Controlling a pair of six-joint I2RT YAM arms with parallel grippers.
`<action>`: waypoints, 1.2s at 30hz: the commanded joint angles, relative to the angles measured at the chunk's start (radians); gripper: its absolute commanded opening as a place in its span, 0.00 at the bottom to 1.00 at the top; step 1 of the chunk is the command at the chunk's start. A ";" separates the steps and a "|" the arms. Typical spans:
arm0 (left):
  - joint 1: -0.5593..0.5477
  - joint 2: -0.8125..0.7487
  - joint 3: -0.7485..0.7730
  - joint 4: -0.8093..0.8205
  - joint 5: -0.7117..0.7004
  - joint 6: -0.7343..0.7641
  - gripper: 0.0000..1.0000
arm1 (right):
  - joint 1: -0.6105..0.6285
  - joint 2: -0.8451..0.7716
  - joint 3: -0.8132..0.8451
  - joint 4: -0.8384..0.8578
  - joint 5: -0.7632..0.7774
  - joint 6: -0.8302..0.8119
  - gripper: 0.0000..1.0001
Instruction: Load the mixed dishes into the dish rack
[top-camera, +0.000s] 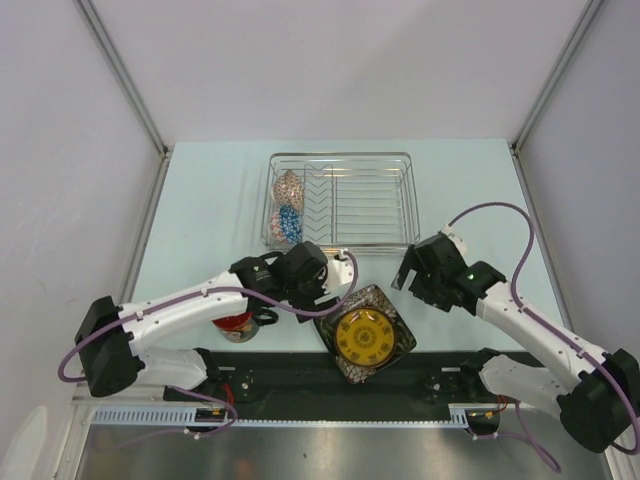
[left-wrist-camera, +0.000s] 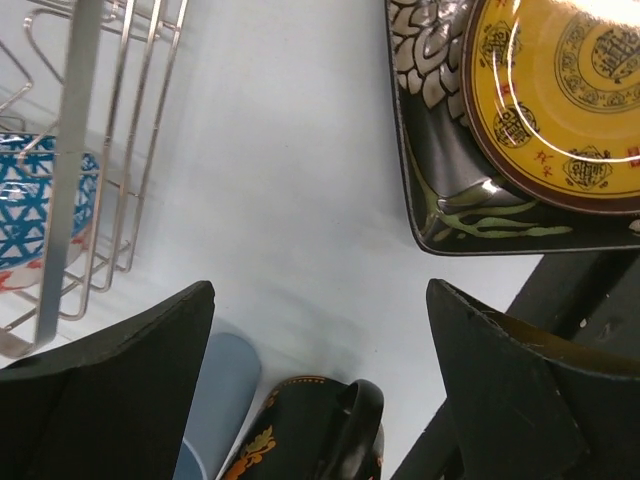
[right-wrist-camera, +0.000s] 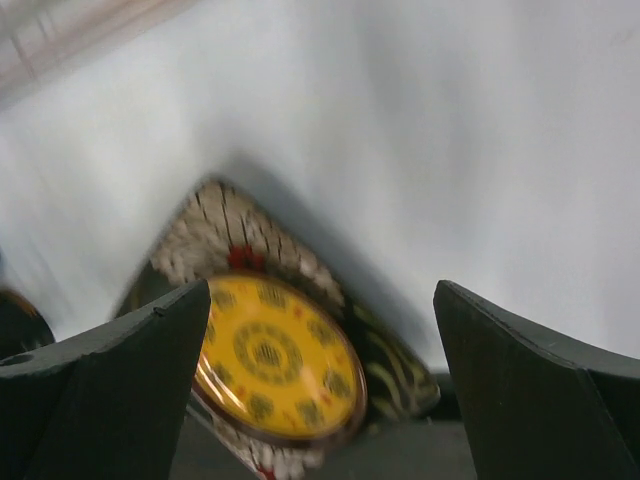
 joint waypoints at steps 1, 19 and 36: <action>-0.020 0.005 -0.043 -0.025 0.059 0.018 0.91 | 0.126 -0.036 0.010 -0.205 -0.012 0.045 1.00; -0.149 0.137 -0.136 0.163 -0.042 -0.028 0.91 | 0.261 -0.014 -0.002 -0.257 0.084 0.096 1.00; -0.062 0.312 -0.073 0.303 -0.162 0.007 0.90 | 0.192 0.163 -0.023 -0.199 0.093 0.061 1.00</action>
